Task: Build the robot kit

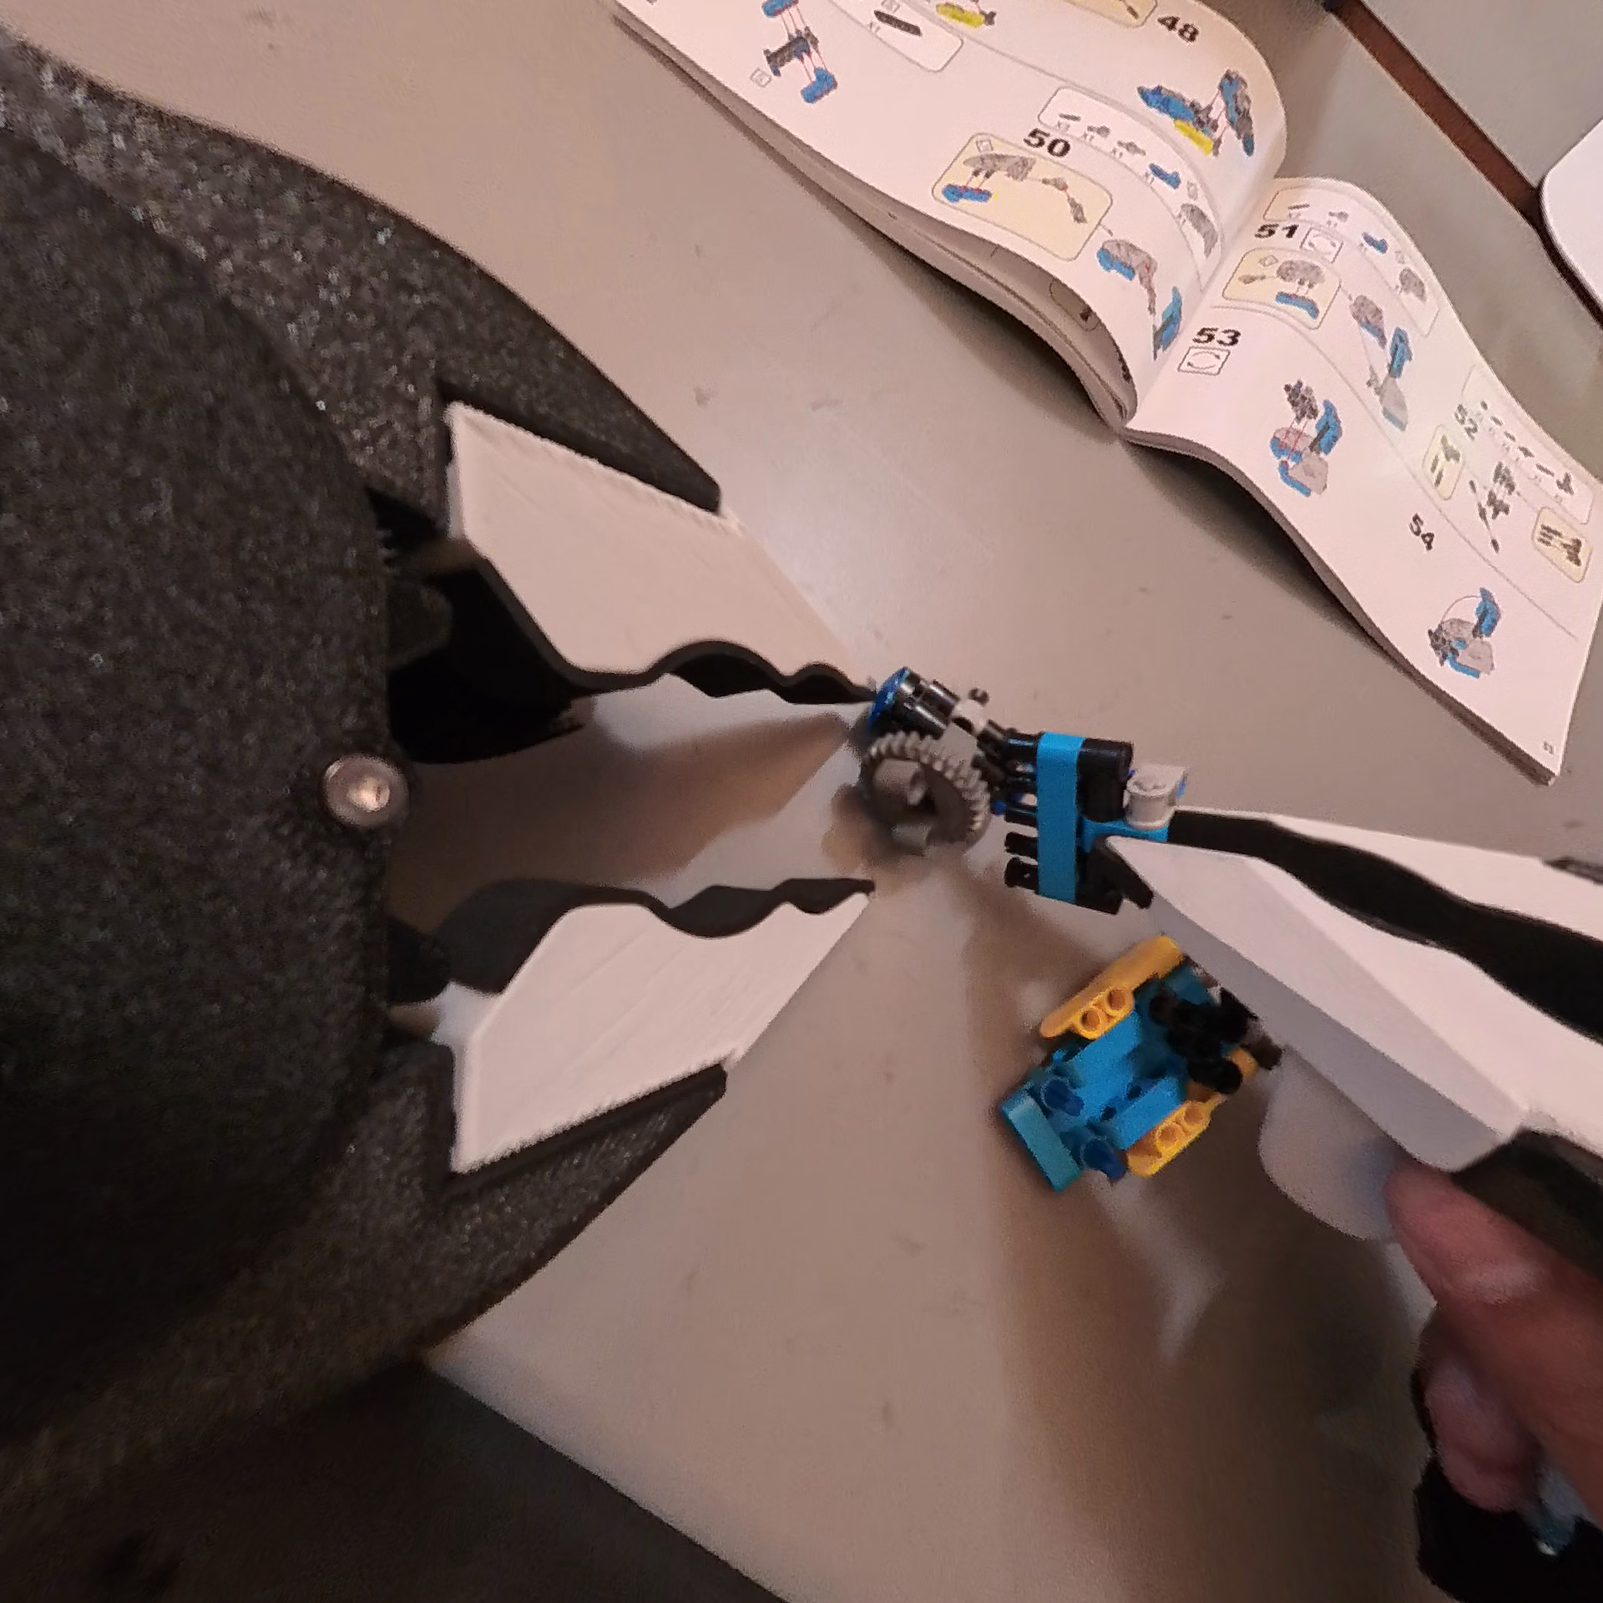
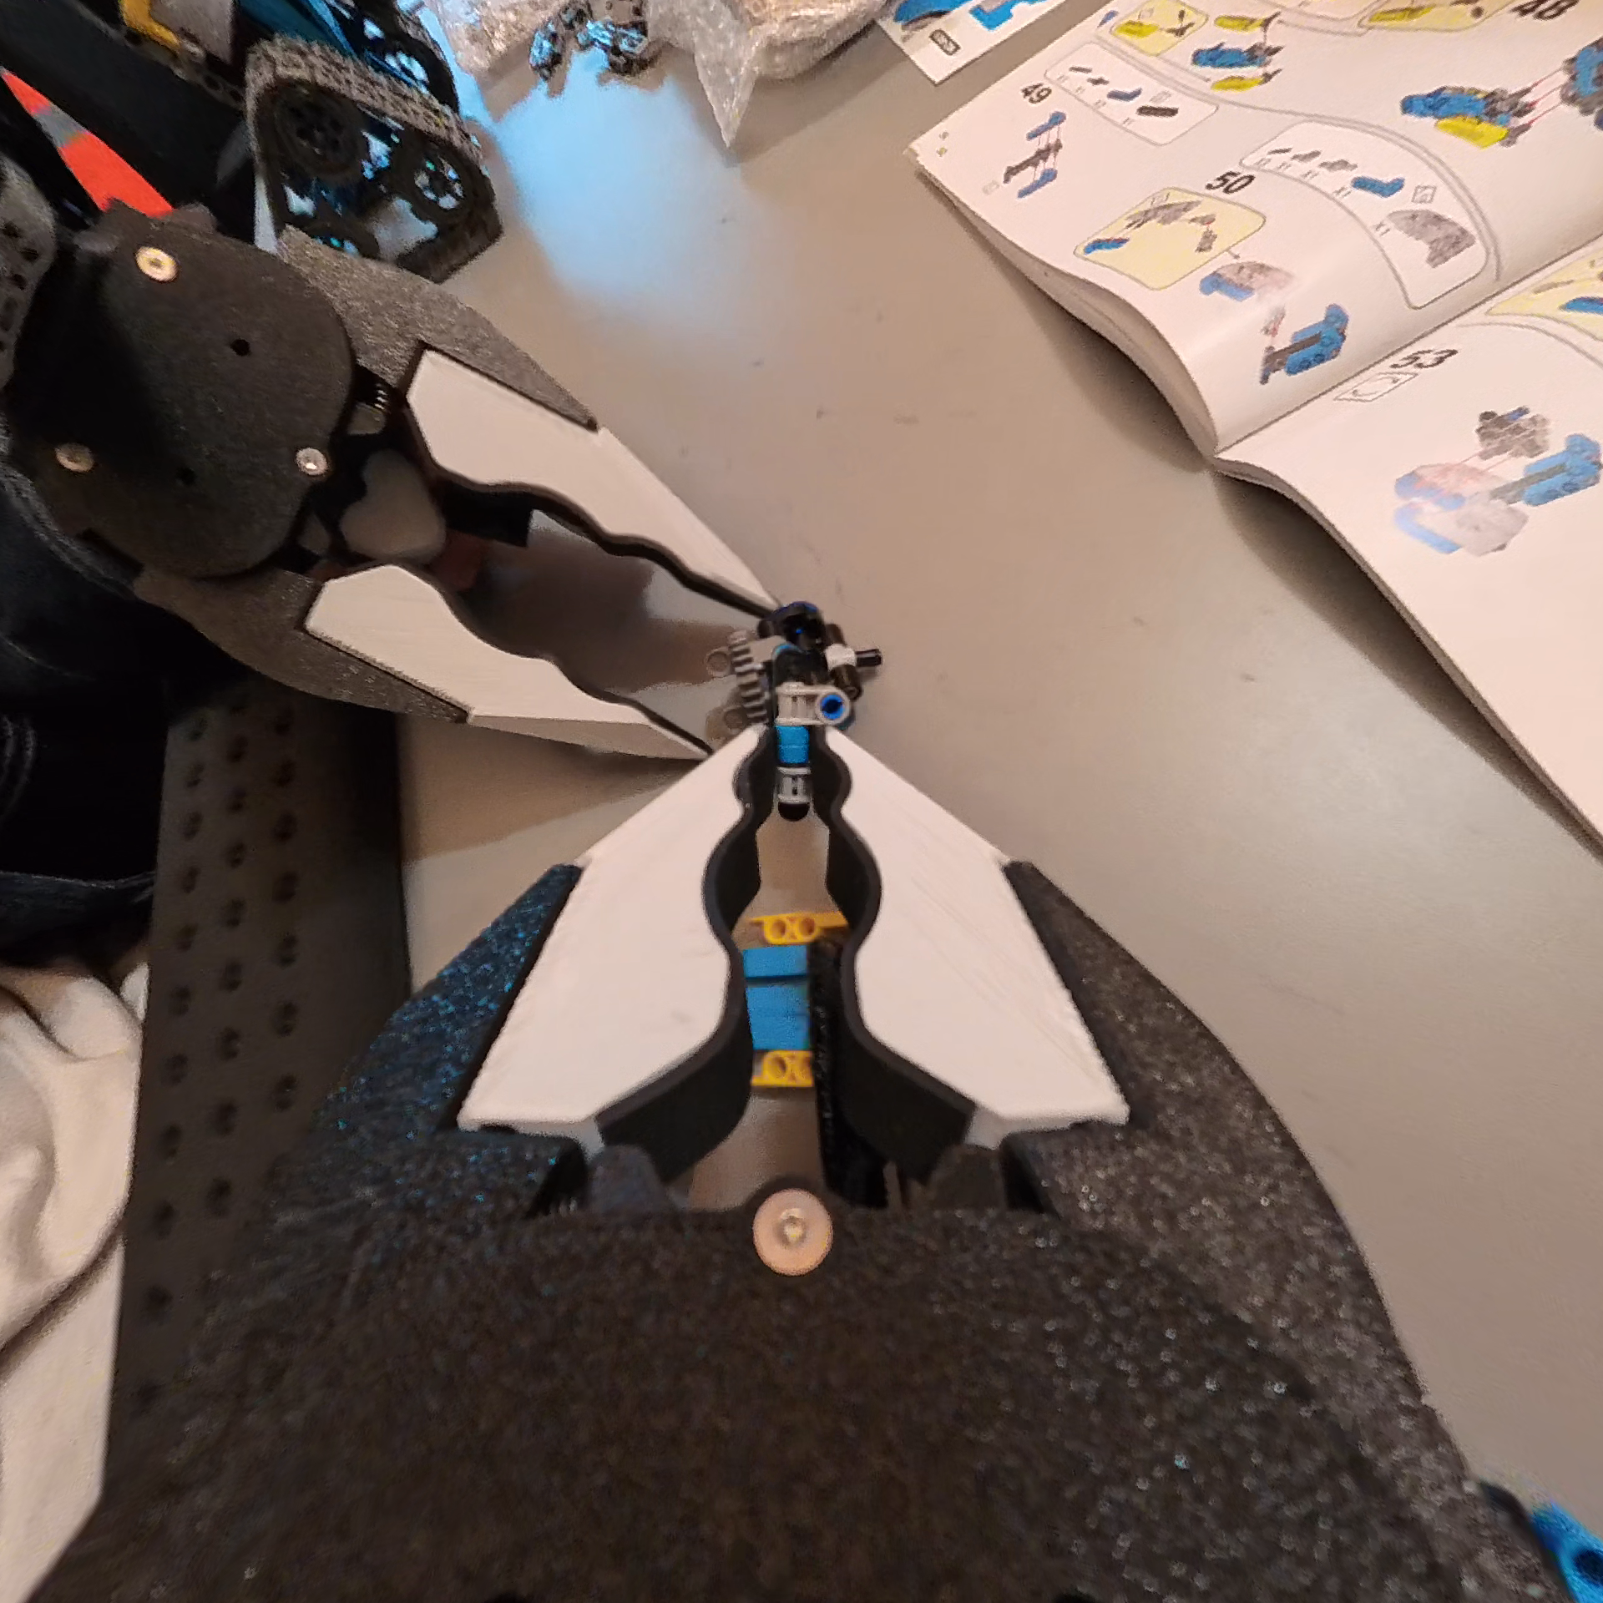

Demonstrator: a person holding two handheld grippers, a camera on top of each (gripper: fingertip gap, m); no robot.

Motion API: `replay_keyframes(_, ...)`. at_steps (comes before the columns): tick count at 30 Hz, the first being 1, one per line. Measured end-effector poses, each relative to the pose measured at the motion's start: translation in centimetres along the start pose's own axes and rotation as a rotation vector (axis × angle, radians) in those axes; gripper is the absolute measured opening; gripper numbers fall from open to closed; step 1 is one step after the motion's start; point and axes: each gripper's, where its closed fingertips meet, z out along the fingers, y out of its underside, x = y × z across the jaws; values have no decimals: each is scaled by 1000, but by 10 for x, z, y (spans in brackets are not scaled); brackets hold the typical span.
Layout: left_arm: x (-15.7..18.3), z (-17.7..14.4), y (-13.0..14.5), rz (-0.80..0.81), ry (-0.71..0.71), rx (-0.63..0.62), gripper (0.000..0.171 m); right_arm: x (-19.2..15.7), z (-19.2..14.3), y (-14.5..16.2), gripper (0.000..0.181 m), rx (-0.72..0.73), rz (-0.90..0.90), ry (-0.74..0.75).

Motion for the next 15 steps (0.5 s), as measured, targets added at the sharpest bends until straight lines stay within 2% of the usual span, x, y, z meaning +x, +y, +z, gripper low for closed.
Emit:
replay_keyframes(6,-11,-2,0,48,-127,-2,42,-9,-2,-13,7,67,-2,0)
replay_keyframes(10,-6,-2,-1,70,-108,7,37,-18,3,-11,7,28,-69,22)
replay_keyframes(15,-1,-3,-2,4,-32,24,26,-21,12,-8,7,13,-46,27)
